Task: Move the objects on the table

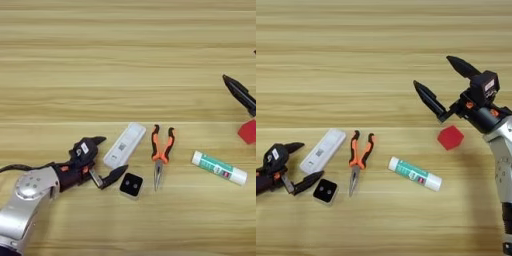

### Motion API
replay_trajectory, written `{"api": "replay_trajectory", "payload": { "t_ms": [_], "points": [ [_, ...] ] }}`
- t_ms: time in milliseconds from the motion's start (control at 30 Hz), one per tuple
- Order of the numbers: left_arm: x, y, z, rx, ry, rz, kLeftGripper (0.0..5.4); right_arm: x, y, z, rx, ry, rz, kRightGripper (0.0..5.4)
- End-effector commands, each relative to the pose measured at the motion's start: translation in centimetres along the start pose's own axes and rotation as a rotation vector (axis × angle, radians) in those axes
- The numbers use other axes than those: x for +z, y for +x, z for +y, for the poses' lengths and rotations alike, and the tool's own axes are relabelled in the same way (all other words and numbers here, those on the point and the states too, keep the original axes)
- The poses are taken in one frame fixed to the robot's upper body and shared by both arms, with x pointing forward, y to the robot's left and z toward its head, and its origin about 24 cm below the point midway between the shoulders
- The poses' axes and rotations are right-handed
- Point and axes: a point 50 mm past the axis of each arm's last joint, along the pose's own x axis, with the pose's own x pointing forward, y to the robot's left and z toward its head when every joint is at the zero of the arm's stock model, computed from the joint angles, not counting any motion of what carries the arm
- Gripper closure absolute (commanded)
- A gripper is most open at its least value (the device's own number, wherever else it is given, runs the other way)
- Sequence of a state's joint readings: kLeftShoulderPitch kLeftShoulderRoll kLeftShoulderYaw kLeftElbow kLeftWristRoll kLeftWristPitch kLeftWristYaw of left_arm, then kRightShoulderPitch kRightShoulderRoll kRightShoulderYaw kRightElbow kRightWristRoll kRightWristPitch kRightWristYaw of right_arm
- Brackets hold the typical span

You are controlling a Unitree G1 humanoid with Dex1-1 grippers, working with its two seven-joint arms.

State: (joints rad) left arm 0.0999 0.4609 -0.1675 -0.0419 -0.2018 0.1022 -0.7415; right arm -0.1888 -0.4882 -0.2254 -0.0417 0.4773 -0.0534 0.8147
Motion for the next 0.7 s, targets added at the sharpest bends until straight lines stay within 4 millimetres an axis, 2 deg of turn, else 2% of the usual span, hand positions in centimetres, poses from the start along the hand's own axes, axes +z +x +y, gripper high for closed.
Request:
{"api": "replay_trajectory", "payload": {
  "t_ms": [33,333,700],
  "points": [
    [-0.39,-0.02,-0.08,-0.003,0.002,0.017,0.00,0.24,0.10,0.08,0.004,0.002,-0.016,0.01],
    [-1.13,-0.02,-0.12,-0.002,0.008,0.058,0.00,0.30,0.06,0.08,0.005,-0.001,-0.019,0.01],
    [-1.29,-0.06,-0.43,-0.023,0.011,0.063,1.12,0.48,0.10,0.21,0.008,-0.003,-0.028,0.00]
  ]
}}
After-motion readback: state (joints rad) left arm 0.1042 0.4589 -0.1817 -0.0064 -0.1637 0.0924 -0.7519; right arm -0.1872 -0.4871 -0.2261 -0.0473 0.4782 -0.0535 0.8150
